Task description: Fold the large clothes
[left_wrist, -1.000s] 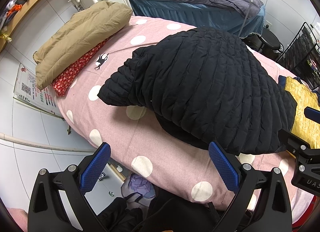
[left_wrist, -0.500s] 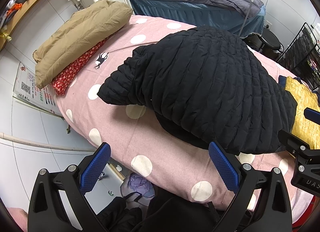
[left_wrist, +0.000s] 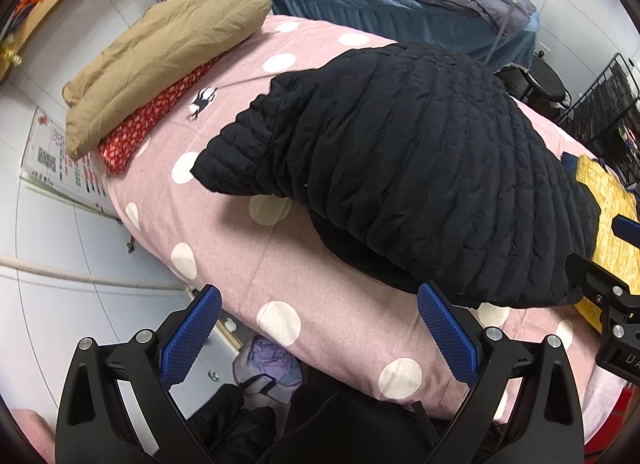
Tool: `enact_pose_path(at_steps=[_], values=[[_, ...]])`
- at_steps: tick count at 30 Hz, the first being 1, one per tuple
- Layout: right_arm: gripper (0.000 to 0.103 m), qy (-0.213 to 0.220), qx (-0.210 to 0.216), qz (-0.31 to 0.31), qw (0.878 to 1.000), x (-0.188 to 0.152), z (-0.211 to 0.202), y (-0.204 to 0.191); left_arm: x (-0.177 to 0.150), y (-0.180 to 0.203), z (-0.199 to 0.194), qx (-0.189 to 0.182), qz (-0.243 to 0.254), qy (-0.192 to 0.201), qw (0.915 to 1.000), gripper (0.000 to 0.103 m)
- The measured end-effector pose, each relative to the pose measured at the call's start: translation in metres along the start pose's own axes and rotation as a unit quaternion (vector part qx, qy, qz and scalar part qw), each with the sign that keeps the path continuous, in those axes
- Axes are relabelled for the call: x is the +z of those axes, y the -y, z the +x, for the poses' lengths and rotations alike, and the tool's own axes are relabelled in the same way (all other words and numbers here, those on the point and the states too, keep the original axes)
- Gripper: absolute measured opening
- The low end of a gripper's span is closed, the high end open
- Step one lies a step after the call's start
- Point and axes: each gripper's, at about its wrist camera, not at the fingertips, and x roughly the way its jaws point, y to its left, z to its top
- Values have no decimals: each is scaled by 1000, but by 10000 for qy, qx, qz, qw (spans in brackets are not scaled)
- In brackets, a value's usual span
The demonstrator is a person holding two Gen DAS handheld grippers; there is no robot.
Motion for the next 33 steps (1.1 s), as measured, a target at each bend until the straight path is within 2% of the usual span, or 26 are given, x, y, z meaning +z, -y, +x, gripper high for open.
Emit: enact_pose_path(at_steps=[7, 10, 16, 20, 23, 25, 27, 28, 29, 30, 31, 32, 33], values=[[84, 63, 281, -94, 9995, 18, 9, 2, 17, -46, 16, -237, -674, -81, 9974, 95], [84, 81, 424, -271, 9987, 39, 16, -4, 30, -70, 25, -338, -1025, -105, 9941, 95], [84, 212, 849, -735, 9934, 104, 34, -42, 69, -123, 38, -434, -1746, 40, 9837, 96], [84, 133, 1040, -628, 9925, 164, 60, -67, 102, -139, 50, -792, -2117, 11, 9741, 96], [84, 2, 912, -372, 9951, 208, 85, -76, 127, -132, 64, -863, -2028, 17, 9754, 96], [84, -133, 731, -207, 9970, 228, 105, -75, 142, -120, 82, -857, -1781, -167, 9801, 96], [84, -417, 398, -108, 9983, 238, 131, -69, 154, -96, 106, -687, -1256, -514, 9884, 91], [81, -560, 329, -103, 9978, 237, 141, -66, 155, -85, 116, -696, -1035, -570, 9905, 88], [77, -715, 396, -114, 9966, 230, 153, -59, 152, -80, 122, -701, -939, -605, 9913, 78], [64, -809, 445, -147, 9956, 223, 158, -56, 148, -75, 127, -734, -872, -665, 9913, 64], [52, -959, 551, -231, 9936, 208, 164, -51, 141, -72, 131, -811, -811, -726, 9907, 58], [45, -1028, 598, -310, 9924, 195, 165, -48, 131, -65, 135, -902, -695, -796, 9903, 52], [34, -1126, 658, -371, 9908, 179, 167, -43, 123, -61, 135, -972, -614, -804, 9901, 48]])
